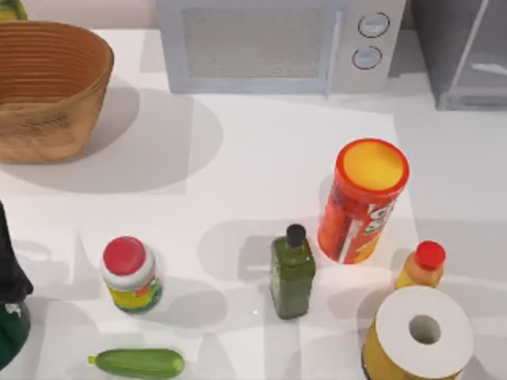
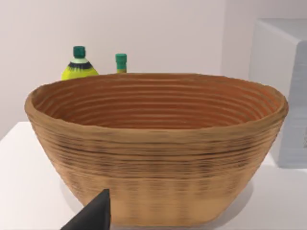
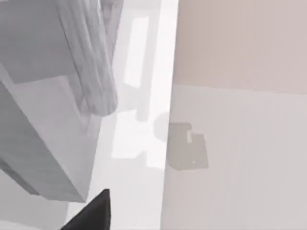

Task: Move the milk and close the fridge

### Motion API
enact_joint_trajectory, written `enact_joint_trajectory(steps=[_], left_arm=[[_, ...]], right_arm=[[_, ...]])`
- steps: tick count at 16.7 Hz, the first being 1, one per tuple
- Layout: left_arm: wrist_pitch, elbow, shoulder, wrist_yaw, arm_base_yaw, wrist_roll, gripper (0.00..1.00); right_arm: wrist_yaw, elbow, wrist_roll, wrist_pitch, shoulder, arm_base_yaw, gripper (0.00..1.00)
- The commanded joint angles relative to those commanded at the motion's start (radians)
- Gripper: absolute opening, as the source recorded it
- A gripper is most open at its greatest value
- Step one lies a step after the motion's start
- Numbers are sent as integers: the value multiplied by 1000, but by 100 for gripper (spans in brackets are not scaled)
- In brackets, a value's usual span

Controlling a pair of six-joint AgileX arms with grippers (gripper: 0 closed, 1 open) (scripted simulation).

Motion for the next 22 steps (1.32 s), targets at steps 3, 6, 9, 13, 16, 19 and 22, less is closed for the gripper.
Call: enact_joint_trajectory(steps=[3, 6, 9, 13, 16, 19, 22], left_arm=[[0, 0, 0, 0, 0, 0, 100], [0, 0, 0, 0, 0, 0, 100], [0, 0, 0, 0, 0, 0, 100], [0, 0, 0, 0, 0, 0, 100], [0, 0, 0, 0, 0, 0, 100], [0, 0, 0, 0, 0, 0, 100], [0, 0, 0, 0, 0, 0, 100]], right_arm=[[32, 3, 306, 232, -5, 173, 100], [74, 0, 575, 450, -9, 331, 100], [116, -11, 757, 615, -7, 447, 100], [146, -25, 853, 707, 3, 508, 100], [146, -25, 853, 707, 3, 508, 100], [156, -48, 861, 717, -6, 498, 100], [253, -86, 935, 745, -15, 571, 100]])
